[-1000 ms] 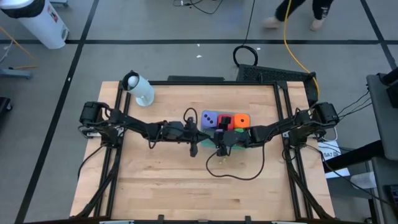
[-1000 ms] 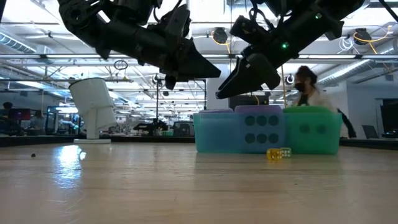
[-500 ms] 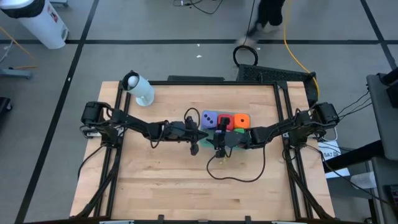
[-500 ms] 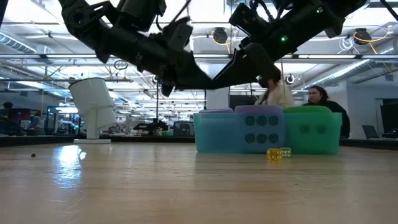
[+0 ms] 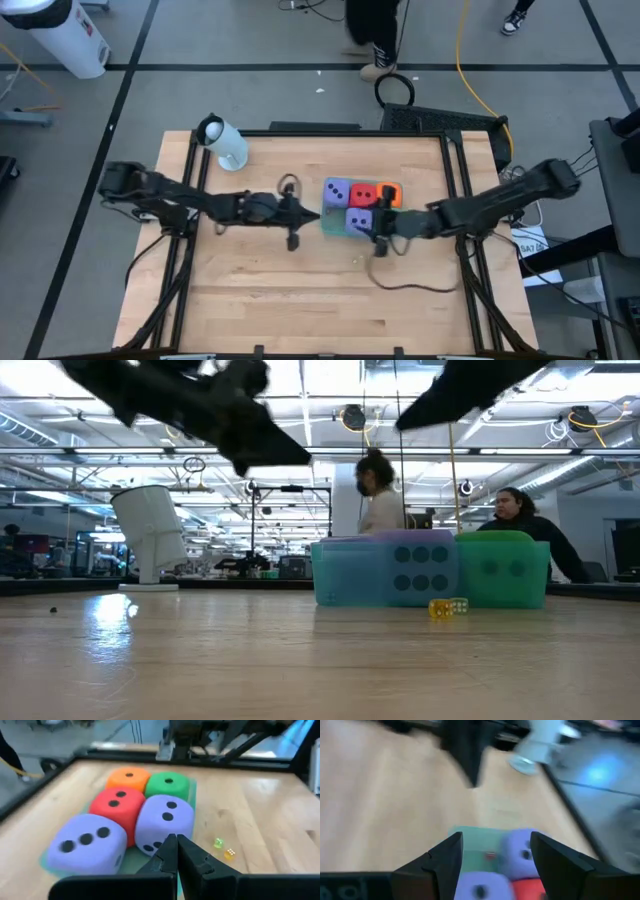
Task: Pick & Place Dice
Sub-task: Put the small green die into the green bin
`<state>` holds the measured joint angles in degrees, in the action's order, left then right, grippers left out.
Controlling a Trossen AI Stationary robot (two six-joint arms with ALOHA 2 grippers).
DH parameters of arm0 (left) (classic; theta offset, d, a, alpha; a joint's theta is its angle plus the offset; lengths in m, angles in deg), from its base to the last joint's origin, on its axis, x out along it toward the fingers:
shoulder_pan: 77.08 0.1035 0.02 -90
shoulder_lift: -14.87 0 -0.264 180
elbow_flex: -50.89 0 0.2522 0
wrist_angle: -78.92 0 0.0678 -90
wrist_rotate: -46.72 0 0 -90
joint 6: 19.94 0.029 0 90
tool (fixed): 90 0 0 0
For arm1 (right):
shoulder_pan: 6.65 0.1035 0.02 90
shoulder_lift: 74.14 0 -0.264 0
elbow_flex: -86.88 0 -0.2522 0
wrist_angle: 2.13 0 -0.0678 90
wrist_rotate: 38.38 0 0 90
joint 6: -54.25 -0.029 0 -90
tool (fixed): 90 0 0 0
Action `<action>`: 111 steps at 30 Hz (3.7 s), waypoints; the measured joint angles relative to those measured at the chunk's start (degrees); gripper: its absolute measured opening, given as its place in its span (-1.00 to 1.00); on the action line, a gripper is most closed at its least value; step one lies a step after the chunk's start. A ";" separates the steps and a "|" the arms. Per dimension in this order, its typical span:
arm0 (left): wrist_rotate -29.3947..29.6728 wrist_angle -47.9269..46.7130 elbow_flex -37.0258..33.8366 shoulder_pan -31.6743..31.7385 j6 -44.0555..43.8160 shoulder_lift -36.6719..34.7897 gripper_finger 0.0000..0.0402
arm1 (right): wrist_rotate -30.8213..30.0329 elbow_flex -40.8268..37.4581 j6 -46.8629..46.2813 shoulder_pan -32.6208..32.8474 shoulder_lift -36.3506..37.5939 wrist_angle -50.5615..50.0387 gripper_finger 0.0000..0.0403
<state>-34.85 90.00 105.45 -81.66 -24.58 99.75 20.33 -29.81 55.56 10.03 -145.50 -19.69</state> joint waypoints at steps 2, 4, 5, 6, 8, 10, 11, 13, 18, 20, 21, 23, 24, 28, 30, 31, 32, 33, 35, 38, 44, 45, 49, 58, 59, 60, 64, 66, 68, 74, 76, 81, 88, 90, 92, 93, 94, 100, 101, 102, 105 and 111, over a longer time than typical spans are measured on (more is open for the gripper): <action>0.92 0.88 -3.78 -0.64 1.17 -4.93 -0.99 | 4.67 -1.49 -1.94 1.83 4.71 -1.51 0.11; 1.18 2.40 -7.64 -0.96 1.38 -9.60 -0.99 | 8.25 -4.25 -3.64 3.99 8.59 -2.20 0.11; 1.30 2.72 -9.41 -0.95 1.41 -11.68 -0.98 | 9.25 -5.74 -3.85 5.25 9.90 -2.25 0.11; 1.47 2.67 -11.03 -0.96 1.44 -13.60 -0.97 | 10.13 -7.35 -3.88 6.66 10.92 -1.82 0.10; 1.68 2.52 -13.76 -0.95 1.46 -17.07 -0.95 | 10.27 -10.63 -3.91 9.59 11.77 -0.49 0.08; 1.64 2.64 -15.86 -0.99 1.52 -19.63 -0.95 | 10.59 -13.64 -4.49 11.61 10.92 3.27 0.05; 1.64 2.50 -16.66 -1.03 1.52 -20.64 -0.96 | 10.64 -14.78 -4.58 12.17 9.97 5.87 0.04; 1.68 2.44 -17.47 -0.97 1.52 -21.94 -0.97 | 10.54 -16.43 -4.30 12.79 7.29 10.69 0.00; 1.64 2.79 -17.48 -0.99 1.52 -22.65 -0.97 | 14.27 -16.31 -2.71 13.15 -2.35 17.60 -0.06; 1.64 2.89 -17.48 -0.97 1.52 -22.67 -0.93 | 16.19 -15.66 -2.46 12.46 -6.34 19.51 -0.07; 1.64 2.84 -17.48 -0.97 1.52 -22.65 -0.91 | 16.55 -15.22 -2.38 12.12 -8.18 20.01 -0.08; 1.66 2.84 -17.48 -0.98 1.61 -22.65 -0.90 | 16.56 -14.38 -2.01 11.68 -11.29 19.89 -0.09; 1.66 2.86 -17.48 -0.99 1.77 -22.65 -0.91 | 16.57 -13.99 -1.51 11.43 -12.61 19.92 -0.09; 1.64 2.86 -17.48 -0.99 1.81 -22.65 -0.95 | 16.53 -13.32 -0.02 10.40 -16.90 19.90 -0.13; 1.64 2.86 -17.48 -0.99 1.81 -22.65 -0.98 | 16.36 -13.33 -0.43 9.22 -17.87 19.49 -0.15; 1.64 2.84 -17.48 -0.97 1.83 -22.65 -0.98 | 16.38 -13.31 -0.84 8.60 -18.23 19.49 -0.16; 1.64 2.84 -17.48 -0.98 1.85 -22.65 -0.99 | 16.34 -13.28 -1.16 8.02 -18.56 19.49 -0.17; 1.64 2.84 -17.48 -0.97 1.85 -22.65 -0.98 | 16.22 -13.28 -1.52 7.45 -18.63 19.23 -0.18; 1.64 2.86 -17.48 -0.97 1.96 -22.65 -0.96 | 16.31 -13.28 -2.04 6.34 -18.61 18.97 -0.20; 1.64 2.84 -17.48 -0.98 1.96 -22.65 -0.90 | 16.42 -13.23 -2.24 5.05 -18.59 17.38 -0.23; 1.64 2.82 -17.48 -0.98 1.96 -22.65 -0.87 | 17.51 -13.19 -2.14 4.55 -19.68 16.79 -0.27; 1.62 2.84 -17.48 -0.97 1.96 -22.65 -0.87 | 17.52 -13.19 -1.96 4.55 -20.02 16.79 -0.28; 1.64 2.81 -17.48 -0.97 1.95 -22.65 -0.87 | 17.78 -13.15 -1.62 4.54 -22.09 17.73 -0.30; 1.62 2.79 -17.48 -0.98 1.94 -22.65 -0.87 | 17.26 -13.12 -1.99 4.58 -24.47 17.63 -0.40; 1.62 2.79 -17.48 -0.97 1.92 -22.65 -0.87 | 17.32 -13.12 -2.25 4.58 -24.46 17.59 -0.42; 1.62 2.79 -17.48 -0.97 1.92 -22.65 -0.87 | 17.27 -13.12 -2.59 4.58 -24.47 17.52 -0.45; 1.62 2.79 -17.48 -0.98 1.92 -22.65 -0.87 | 17.16 -13.17 -3.94 4.58 -24.49 16.59 -0.58; 1.62 2.79 -17.48 -0.97 1.90 -22.65 -0.87 | 17.26 -13.17 -4.80 4.58 -24.51 15.68 -0.65; 1.62 2.79 -17.48 -0.97 1.90 -22.65 -0.87 | 17.47 -13.19 -5.45 4.55 -24.53 14.76 -0.70; 1.62 2.80 -17.48 -0.98 1.79 -22.65 -0.87 | 17.75 -13.23 -5.39 4.78 -24.58 15.27 -0.77; 1.62 2.82 -17.48 -0.97 1.79 -22.65 -0.87 | 17.77 -13.23 -5.17 4.79 -23.95 15.91 -0.76; 1.62 2.85 -17.48 -0.98 1.81 -22.65 -0.87 | 19.02 -12.61 -5.01 4.81 -21.03 15.19 -0.76; 1.62 2.88 -17.48 -0.98 1.81 -22.64 -0.87 | 19.26 -10.24 -2.92 4.93 -16.49 15.08 -0.76; 1.60 3.14 -17.48 -0.99 1.83 -22.65 -0.87 | 19.02 -9.37 -1.95 4.93 -16.42 14.98 -0.76; 1.60 3.53 -17.48 -0.97 1.85 -22.65 -0.87 | 18.54 -8.00 -0.35 4.64 -16.42 15.11 -0.76; 1.60 3.86 -17.48 -0.98 1.87 -22.65 -0.87 | 18.31 -7.15 0.49 4.23 -16.37 15.25 -0.76; 1.60 4.05 -17.48 -0.98 1.91 -22.65 -0.87 | 17.82 -6.30 1.27 3.69 -16.36 15.57 -0.75; 1.60 5.25 -17.48 -0.99 1.92 -22.63 -0.87 | 10.26 -2.60 7.12 -1.21 -16.40 21.14 -0.75; 1.58 5.31 -17.48 -0.99 1.90 -22.63 -0.87 | 10.36 -2.47 7.41 -2.68 -16.40 21.81 -0.75; 1.58 5.28 -17.48 -0.99 1.71 -22.63 -0.87 | 10.67 -2.41 7.45 -4.20 -16.40 22.46 -0.75; 1.56 5.26 -17.48 -1.16 1.50 -22.64 -0.87 | 11.83 -2.39 6.28 -8.71 -16.42 21.99 -0.75; 1.51 5.24 -17.48 -2.03 1.76 -22.64 -0.87 | 16.65 -2.41 -0.45 -14.33 -16.95 19.87 -0.51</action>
<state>-33.34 95.24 87.98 -83.68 -22.82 77.11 36.99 -32.22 55.12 -4.30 -162.45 0.18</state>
